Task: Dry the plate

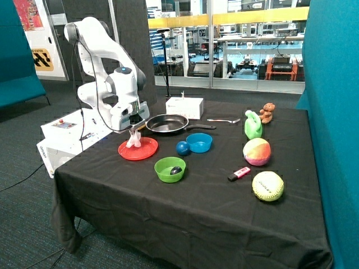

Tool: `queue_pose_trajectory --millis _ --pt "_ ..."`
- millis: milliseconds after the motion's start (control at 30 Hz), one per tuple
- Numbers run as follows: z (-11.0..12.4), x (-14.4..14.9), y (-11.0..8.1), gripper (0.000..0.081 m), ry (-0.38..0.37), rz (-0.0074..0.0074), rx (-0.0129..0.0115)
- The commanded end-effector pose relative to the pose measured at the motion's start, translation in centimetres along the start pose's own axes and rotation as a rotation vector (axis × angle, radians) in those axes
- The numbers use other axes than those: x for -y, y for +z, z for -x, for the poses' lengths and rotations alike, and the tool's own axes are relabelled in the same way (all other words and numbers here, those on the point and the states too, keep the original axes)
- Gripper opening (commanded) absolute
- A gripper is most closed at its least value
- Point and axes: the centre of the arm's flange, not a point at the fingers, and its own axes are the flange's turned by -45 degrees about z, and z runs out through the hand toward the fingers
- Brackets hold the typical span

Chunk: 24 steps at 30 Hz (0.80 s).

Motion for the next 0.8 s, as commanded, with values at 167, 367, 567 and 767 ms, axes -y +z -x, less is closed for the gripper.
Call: queue_pose_trajectory --millis 167,367,567,767 --pt "-1.6 0.9 -4.8 0.0000 -0.025 -0.0011 0.0091" --pt "-1.8 2.0 -6.4 0.0000 -0.046 -0.0012 0.0090" --pt "-1.8 3.2 -7.5 0.0000 -0.085 -0.0014 0.0090" --pt "-1.7 4.0 -8.1 0.0000 -0.103 -0.0015 0.0090"
